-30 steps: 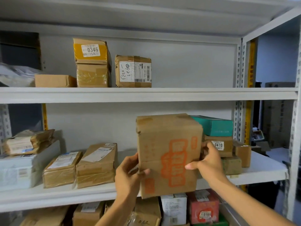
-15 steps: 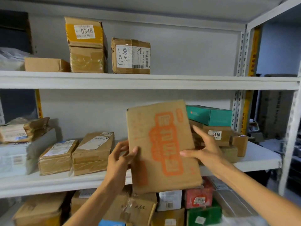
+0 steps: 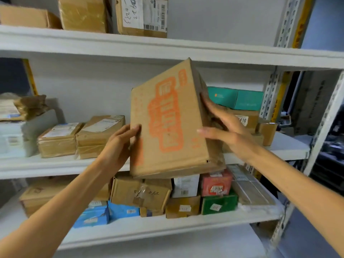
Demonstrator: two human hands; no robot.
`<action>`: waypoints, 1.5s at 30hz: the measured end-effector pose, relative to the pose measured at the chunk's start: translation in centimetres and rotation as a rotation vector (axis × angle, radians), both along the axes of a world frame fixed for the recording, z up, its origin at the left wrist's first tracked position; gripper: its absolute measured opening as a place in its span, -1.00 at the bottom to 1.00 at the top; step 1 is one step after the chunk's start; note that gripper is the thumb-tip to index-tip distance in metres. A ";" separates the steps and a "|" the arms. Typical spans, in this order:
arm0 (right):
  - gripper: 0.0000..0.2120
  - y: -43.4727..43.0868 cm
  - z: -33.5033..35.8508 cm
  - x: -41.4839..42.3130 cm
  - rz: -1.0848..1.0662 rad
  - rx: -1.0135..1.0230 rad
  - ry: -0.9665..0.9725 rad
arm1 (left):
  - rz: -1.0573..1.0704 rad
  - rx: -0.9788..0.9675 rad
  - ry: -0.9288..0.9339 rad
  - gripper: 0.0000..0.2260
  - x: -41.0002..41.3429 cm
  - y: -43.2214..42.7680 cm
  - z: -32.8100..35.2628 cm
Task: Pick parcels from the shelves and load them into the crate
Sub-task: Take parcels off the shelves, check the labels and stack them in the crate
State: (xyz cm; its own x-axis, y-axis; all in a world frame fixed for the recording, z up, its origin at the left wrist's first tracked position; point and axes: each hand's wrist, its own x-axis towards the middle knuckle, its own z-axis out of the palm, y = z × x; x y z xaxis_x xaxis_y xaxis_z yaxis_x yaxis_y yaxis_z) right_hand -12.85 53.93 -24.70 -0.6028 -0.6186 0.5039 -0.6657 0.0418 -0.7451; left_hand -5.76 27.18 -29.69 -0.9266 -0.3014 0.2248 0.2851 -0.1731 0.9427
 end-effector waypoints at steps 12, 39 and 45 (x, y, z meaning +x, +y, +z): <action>-0.23 1.2 1.6 -1.7 -0.104 -0.289 -0.706 | -0.157 -0.300 0.199 -0.73 2.9 -0.6 3.2; -0.15 -1.1 1.7 -2.7 -0.167 -0.169 -0.327 | -0.111 -0.246 0.126 -0.41 1.8 -0.9 3.1; -0.02 -4.4 -1.2 -4.3 -0.238 -0.098 -0.210 | 0.009 -0.135 0.133 -0.18 0.2 -2.0 2.1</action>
State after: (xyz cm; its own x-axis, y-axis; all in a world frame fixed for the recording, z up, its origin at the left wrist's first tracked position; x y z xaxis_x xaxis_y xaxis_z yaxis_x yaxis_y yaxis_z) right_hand -17.13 49.57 -25.94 -0.8220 -0.4023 0.4031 -0.4769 0.0991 -0.8734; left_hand -5.53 25.15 -27.57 -0.8833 -0.2687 0.3842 0.4097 -0.0442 0.9111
